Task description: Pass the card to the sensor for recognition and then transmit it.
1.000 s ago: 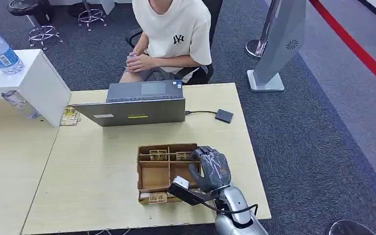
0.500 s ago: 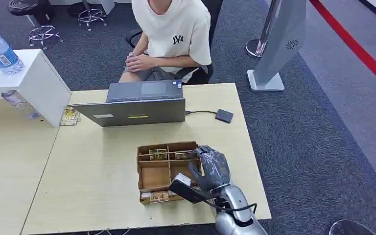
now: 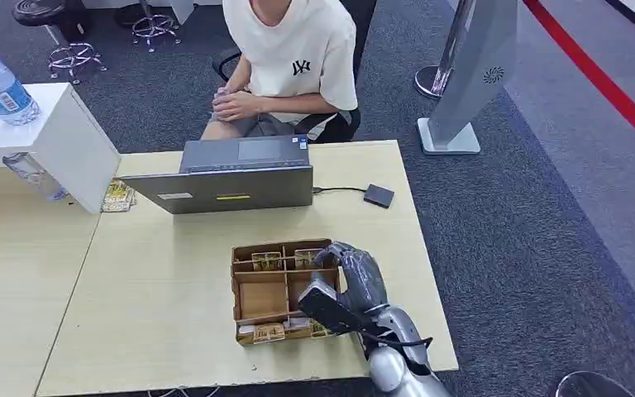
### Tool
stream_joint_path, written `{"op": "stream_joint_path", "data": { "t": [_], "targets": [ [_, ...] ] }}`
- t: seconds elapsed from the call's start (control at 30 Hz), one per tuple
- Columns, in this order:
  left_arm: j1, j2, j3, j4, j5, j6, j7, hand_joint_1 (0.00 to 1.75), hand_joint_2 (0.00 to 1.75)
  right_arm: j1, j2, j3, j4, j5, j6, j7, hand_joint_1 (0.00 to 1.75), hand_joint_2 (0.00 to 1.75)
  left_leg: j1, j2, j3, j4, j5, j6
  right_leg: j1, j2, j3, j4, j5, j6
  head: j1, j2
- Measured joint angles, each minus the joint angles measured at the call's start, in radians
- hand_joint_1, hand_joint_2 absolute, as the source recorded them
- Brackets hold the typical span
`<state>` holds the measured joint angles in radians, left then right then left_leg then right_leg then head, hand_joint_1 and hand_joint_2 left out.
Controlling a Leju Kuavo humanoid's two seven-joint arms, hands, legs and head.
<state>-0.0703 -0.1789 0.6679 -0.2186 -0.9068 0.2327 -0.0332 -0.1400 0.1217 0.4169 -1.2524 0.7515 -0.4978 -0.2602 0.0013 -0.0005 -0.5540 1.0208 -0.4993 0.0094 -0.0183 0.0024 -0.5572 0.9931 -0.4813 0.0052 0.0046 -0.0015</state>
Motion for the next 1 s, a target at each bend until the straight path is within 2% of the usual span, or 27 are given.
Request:
{"op": "stream_joint_path", "data": {
  "t": [0.17,0.23,0.27,0.33,0.37,0.5,0.53,0.57,0.6,0.67,0.73,0.9,0.97,1.0],
  "targets": [
    [0.0,0.0,0.005,0.0,0.0,0.0,0.0,0.0,0.0,0.0,0.002,-0.006,-0.005,-0.001,0.0,0.0,1.03,1.75,0.0,0.0,0.0,0.0,0.0,0.0,0.0,0.0,0.0,0.0,0.0,0.0,0.0,0.0],
    [0.0,0.0,0.005,0.0,0.0,0.0,0.0,0.0,0.0,0.0,0.002,-0.006,-0.005,-0.002,0.001,0.0,0.96,1.75,0.0,0.0,0.0,0.0,0.0,0.0,0.0,0.0,0.0,0.0,0.0,0.0,0.0,0.0],
    [0.0,0.0,0.005,0.0,0.0,0.0,0.0,0.0,0.0,0.0,0.002,-0.008,-0.005,-0.006,0.004,-0.002,0.84,1.75,0.0,0.0,0.0,0.0,0.0,0.0,0.0,0.0,0.0,0.0,0.0,0.0,0.0,0.0],
    [0.0,0.0,0.005,0.0,0.0,0.0,0.0,0.0,0.0,0.0,0.002,-0.01,-0.008,-0.019,0.008,-0.005,0.73,1.75,0.0,0.0,0.0,0.0,0.0,0.0,0.0,0.0,0.0,0.0,0.0,0.0,0.0,0.0],
    [0.0,0.0,0.006,0.0,0.0,0.0,0.0,0.0,0.0,0.0,0.002,-0.011,-0.011,-0.024,0.01,-0.008,0.84,1.75,0.0,0.0,0.0,0.0,0.0,0.0,0.0,0.0,0.0,0.0,0.0,0.0,0.0,0.0],
    [0.0,0.0,0.01,0.0,-0.001,0.0,-0.003,0.0,0.0,0.001,0.002,-0.012,-0.028,-0.017,0.006,-0.02,0.99,1.75,0.0,0.0,0.0,0.0,0.0,0.0,0.0,0.0,0.0,0.0,0.0,0.0,0.0,0.0],
    [0.0,0.0,0.011,0.0,-0.001,0.001,-0.004,0.0,0.0,0.001,0.002,-0.012,-0.033,-0.013,0.006,-0.021,0.96,1.75,0.0,0.0,0.0,0.0,0.0,0.0,0.0,0.0,0.0,0.0,0.0,0.0,0.0,0.0],
    [0.0,0.0,0.013,0.0,0.0,0.001,-0.005,0.0,0.0,0.004,0.002,-0.012,-0.046,-0.016,0.008,-0.026,0.84,1.75,0.0,0.0,0.0,0.0,0.0,0.0,0.0,0.0,0.0,0.0,0.0,0.0,0.0,0.0],
    [0.0,0.0,0.014,0.0,0.0,0.001,-0.007,0.0,0.0,0.012,0.002,-0.011,-0.065,-0.027,0.013,-0.032,0.82,1.75,0.0,0.0,0.0,0.0,0.0,0.0,0.0,0.0,0.0,0.0,0.0,0.0,0.0,0.0],
    [0.0,0.0,0.018,0.0,0.005,0.002,-0.008,0.0,0.0,0.03,0.002,-0.004,-0.107,-0.065,0.048,-0.05,0.86,1.75,0.0,0.0,0.0,0.0,0.0,0.0,0.0,0.0,0.0,0.0,0.0,0.0,0.0,0.0],
    [0.0,-0.002,0.028,0.0,0.008,0.005,-0.01,0.0,0.0,0.053,0.002,0.009,-0.153,-0.111,0.088,-0.065,0.98,1.75,0.0,0.0,0.0,0.0,0.0,0.0,0.0,0.0,0.0,0.0,0.0,0.0,0.0,0.0],
    [0.0,-0.005,0.045,0.0,0.019,0.01,-0.012,0.0,0.0,0.128,-0.005,0.049,-0.249,-0.138,0.132,-0.083,0.98,1.75,0.0,0.0,0.0,0.0,0.0,0.0,0.0,0.0,0.0,0.0,0.0,0.0,0.0,0.0],
    [0.0,-0.005,0.052,0.0,0.022,0.01,-0.012,0.0,0.0,0.149,-0.011,0.065,-0.274,-0.138,0.135,-0.086,0.82,1.75,0.0,0.0,0.0,0.0,0.0,0.0,0.0,0.0,0.0,0.0,0.0,0.0,0.0,0.0],
    [0.0,-0.005,0.055,0.0,0.022,0.01,-0.013,0.0,0.0,0.155,-0.012,0.069,-0.281,-0.138,0.136,-0.087,0.84,1.75,0.0,0.0,0.0,0.0,0.0,0.0,0.0,0.0,0.0,0.0,0.0,0.0,0.0,0.0]
  ]
}}
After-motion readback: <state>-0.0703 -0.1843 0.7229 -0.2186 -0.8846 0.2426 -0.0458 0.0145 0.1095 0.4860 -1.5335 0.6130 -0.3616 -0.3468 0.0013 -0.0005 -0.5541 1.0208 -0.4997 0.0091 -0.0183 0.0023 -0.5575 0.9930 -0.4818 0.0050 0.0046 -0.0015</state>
